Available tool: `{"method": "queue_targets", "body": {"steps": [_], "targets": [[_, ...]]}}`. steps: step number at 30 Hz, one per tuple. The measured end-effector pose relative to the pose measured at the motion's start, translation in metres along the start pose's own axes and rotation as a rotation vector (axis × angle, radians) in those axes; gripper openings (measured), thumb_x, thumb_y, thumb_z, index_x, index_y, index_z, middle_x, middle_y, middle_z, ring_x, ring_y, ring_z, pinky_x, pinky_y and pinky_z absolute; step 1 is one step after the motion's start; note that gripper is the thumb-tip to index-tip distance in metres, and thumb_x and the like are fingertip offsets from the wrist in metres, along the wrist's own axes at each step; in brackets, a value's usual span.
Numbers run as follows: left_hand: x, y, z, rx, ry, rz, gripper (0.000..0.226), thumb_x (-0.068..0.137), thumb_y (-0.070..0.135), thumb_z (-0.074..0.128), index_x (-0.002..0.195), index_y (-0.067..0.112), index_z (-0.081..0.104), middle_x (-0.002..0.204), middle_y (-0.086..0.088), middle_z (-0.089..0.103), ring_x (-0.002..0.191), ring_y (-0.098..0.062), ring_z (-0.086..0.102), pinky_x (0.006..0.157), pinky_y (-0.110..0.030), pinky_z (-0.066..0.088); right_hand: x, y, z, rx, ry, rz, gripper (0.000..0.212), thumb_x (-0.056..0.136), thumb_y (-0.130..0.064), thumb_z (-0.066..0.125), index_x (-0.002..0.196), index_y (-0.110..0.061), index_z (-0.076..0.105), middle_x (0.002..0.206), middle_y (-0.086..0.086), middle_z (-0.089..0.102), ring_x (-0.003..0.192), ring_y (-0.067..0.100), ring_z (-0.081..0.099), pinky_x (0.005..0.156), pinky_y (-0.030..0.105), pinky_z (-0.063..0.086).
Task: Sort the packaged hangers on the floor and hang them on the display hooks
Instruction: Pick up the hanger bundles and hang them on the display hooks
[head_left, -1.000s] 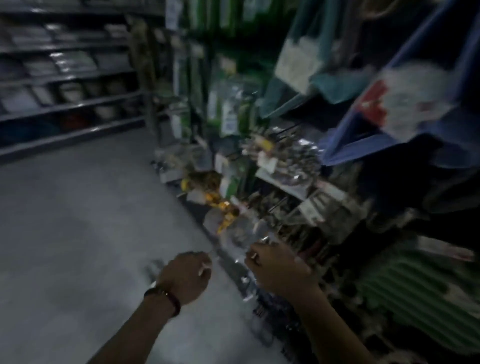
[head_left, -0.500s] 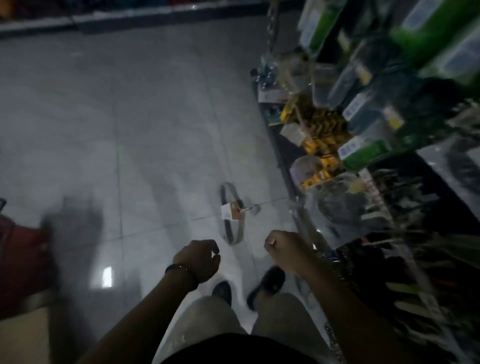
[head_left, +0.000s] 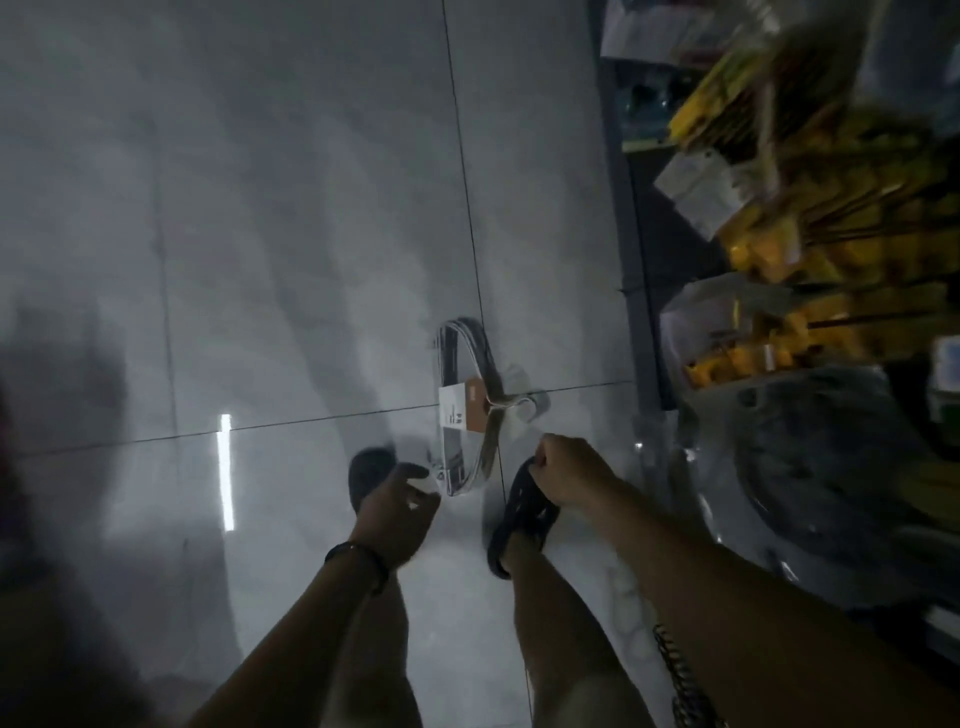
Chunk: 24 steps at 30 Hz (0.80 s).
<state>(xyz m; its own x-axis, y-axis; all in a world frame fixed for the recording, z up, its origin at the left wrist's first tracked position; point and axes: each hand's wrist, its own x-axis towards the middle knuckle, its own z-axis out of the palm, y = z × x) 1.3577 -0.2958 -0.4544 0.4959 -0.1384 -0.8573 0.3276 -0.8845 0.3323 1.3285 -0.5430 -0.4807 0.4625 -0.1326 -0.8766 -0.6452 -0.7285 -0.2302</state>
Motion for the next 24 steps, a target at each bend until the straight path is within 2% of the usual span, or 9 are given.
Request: {"method": "queue_targets", "body": {"steps": [3, 5, 7, 11, 13, 15, 17, 21, 24], "targets": [[0.111, -0.025, 0.034, 0.025, -0.075, -0.042, 0.035, 0.101, 0.025, 0.062, 0.134, 0.015, 0.059, 0.128, -0.005, 0.068, 0.110, -0.019, 0.064, 0.089, -0.030, 0.051, 0.106, 0.006, 0.029, -0.048, -0.148, 0.045, 0.021, 0.100, -0.028, 0.057, 0.091, -0.009, 0.061, 0.093, 0.009, 0.066, 0.093, 0.030, 0.066, 0.076, 0.032, 0.050], [0.182, -0.037, 0.049, 0.082, -0.101, -0.058, 0.032, 0.100, 0.030, 0.059, 0.129, 0.015, 0.061, 0.130, -0.001, 0.065, 0.105, -0.015, 0.065, 0.089, -0.028, 0.054, 0.171, 0.008, 0.051, -0.069, -0.182, 0.046, 0.026, 0.102, -0.027, 0.056, 0.110, -0.004, 0.066, 0.109, 0.014, 0.068, 0.109, 0.036, 0.066, 0.087, 0.033, 0.051], [0.245, -0.042, 0.061, -0.021, -0.053, -0.116, 0.035, 0.096, 0.027, 0.063, 0.130, 0.017, 0.056, 0.126, 0.001, 0.060, 0.090, -0.010, 0.063, 0.074, -0.023, 0.054, 0.229, 0.004, 0.070, -0.080, -0.139, 0.021, 0.032, 0.103, -0.027, 0.055, 0.126, -0.006, 0.064, 0.118, 0.014, 0.068, 0.111, 0.035, 0.065, 0.088, 0.035, 0.051], [0.353, -0.055, 0.088, -0.260, 0.085, -0.193, 0.071, 0.087, 0.031, 0.074, 0.148, 0.015, 0.043, 0.144, -0.013, 0.054, 0.124, -0.031, 0.059, 0.101, -0.040, 0.052, 0.326, -0.004, 0.105, -0.009, -0.038, 0.063, 0.026, 0.105, -0.027, 0.056, 0.112, -0.004, 0.066, 0.102, 0.013, 0.070, 0.098, 0.031, 0.068, 0.078, 0.033, 0.048], [0.391, -0.063, 0.101, -0.369, 0.054, -0.257, 0.079, 0.086, 0.032, 0.076, 0.153, 0.015, 0.037, 0.141, -0.013, 0.057, 0.115, -0.029, 0.062, 0.091, -0.037, 0.054, 0.361, -0.007, 0.123, -0.053, -0.008, 0.111, 0.034, 0.105, -0.027, 0.054, 0.126, -0.002, 0.065, 0.116, 0.017, 0.069, 0.111, 0.035, 0.066, 0.089, 0.040, 0.052], [0.419, -0.072, 0.112, -0.446, 0.006, -0.293, 0.069, 0.087, 0.033, 0.076, 0.146, 0.016, 0.046, 0.128, -0.012, 0.066, 0.094, -0.022, 0.067, 0.069, -0.030, 0.052, 0.388, -0.008, 0.144, -0.104, 0.027, 0.128, 0.056, 0.105, -0.036, 0.050, 0.148, -0.001, 0.047, 0.142, 0.026, 0.055, 0.133, 0.045, 0.052, 0.107, 0.054, 0.046], [0.435, -0.081, 0.118, -0.490, -0.008, -0.258, 0.058, 0.078, 0.041, 0.075, 0.127, 0.013, 0.062, 0.115, -0.013, 0.074, 0.083, -0.023, 0.073, 0.062, -0.031, 0.056, 0.400, -0.007, 0.158, -0.159, 0.104, 0.126, 0.074, 0.103, -0.052, 0.044, 0.156, -0.001, 0.033, 0.151, 0.032, 0.044, 0.138, 0.051, 0.045, 0.110, 0.061, 0.042], [0.425, -0.087, 0.122, -0.522, 0.029, -0.208, 0.065, 0.076, 0.062, 0.072, 0.115, 0.010, 0.068, 0.104, -0.011, 0.075, 0.086, -0.028, 0.075, 0.061, -0.030, 0.057, 0.390, -0.004, 0.157, -0.184, 0.151, -0.009, 0.049, 0.111, -0.038, 0.035, 0.143, -0.002, 0.048, 0.136, 0.028, 0.056, 0.120, 0.047, 0.059, 0.100, 0.058, 0.050], [0.383, -0.065, 0.113, -0.651, 0.054, -0.167, 0.050, 0.094, 0.049, 0.067, 0.119, 0.006, 0.057, 0.110, -0.014, 0.069, 0.094, -0.031, 0.069, 0.066, -0.034, 0.055, 0.356, -0.004, 0.142, -0.153, 0.165, -0.067, 0.064, 0.103, -0.062, 0.030, 0.129, -0.008, 0.054, 0.119, 0.017, 0.060, 0.108, 0.038, 0.064, 0.088, 0.044, 0.051]]}}
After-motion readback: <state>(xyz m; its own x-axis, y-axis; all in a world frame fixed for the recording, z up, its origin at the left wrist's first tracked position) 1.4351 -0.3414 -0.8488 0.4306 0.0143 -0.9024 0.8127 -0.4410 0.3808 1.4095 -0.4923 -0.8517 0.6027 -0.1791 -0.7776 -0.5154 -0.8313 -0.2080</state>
